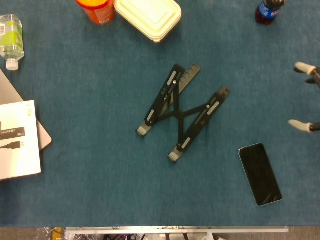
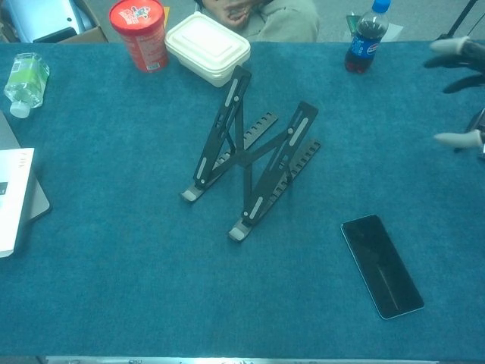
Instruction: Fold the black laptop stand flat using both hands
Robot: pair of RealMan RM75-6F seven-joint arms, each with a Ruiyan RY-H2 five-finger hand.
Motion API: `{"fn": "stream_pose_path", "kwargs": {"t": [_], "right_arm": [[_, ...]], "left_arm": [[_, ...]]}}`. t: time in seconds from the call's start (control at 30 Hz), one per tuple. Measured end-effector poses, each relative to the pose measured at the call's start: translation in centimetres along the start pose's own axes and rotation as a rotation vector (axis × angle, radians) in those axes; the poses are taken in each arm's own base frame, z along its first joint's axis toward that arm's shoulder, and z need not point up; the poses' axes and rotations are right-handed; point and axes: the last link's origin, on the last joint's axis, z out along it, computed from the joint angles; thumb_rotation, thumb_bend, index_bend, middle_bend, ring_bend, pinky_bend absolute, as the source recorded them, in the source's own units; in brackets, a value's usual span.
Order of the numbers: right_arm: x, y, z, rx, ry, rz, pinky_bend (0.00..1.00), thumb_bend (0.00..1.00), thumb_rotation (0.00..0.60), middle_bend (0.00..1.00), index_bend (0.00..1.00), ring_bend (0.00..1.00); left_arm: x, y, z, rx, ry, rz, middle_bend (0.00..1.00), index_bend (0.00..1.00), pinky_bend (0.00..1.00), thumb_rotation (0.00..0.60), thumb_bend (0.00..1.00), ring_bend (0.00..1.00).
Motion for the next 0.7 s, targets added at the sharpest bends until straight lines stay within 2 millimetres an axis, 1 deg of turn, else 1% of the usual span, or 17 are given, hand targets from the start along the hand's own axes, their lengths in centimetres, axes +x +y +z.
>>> {"fn": "stream_pose_path", "kwargs": {"t": [0.13,0.27,0.37,0.47,0.57,0.7], "right_arm": [[-0.8,-1.0,2.3,0.043,-0.077,0.219,0.11,0.10,0.600,0.08,0.04,0.00],[-2.0,-1.8,5.3,0.076,-0.169,0.413,0.09,0.10,0.600,0.08,0.04,0.00],[-3.1,-2.2,7.6,0.087,-0.230,0.517,0.08,0.10,0.600,0.08,0.04,0.00],[-4.7,-2.6,9.7,0.092,-0.293,0.592,0.08,0.10,0.600,0.08,0.04,0.00],[-6.4,-3.0,11.3,0.095,-0.353,0.639,0.08,0.10,0.600,0.08,0.04,0.00],[-8.5,-3.5,12.5,0.103,-0.424,0.677,0.08,0.10,0.600,0.08,0.04,0.00]], "left_arm": [[-0.2,0.0,0.2,0.000,-0.019,0.002,0.27,0.26,0.04,0.600,0.33,0.16],[-0.2,0.1,0.4,-0.004,-0.049,0.006,0.27,0.26,0.04,0.600,0.33,0.16],[-0.1,0.1,0.7,-0.006,-0.063,0.008,0.27,0.25,0.04,0.600,0.33,0.16],[0.0,0.1,0.8,-0.003,-0.067,0.005,0.27,0.25,0.04,0.600,0.33,0.16],[0.1,0.0,0.7,0.001,-0.067,0.004,0.27,0.25,0.04,0.600,0.33,0.16],[0.2,-0.3,0.4,0.011,-0.066,0.003,0.27,0.25,0.04,0.600,0.33,0.16]]}}
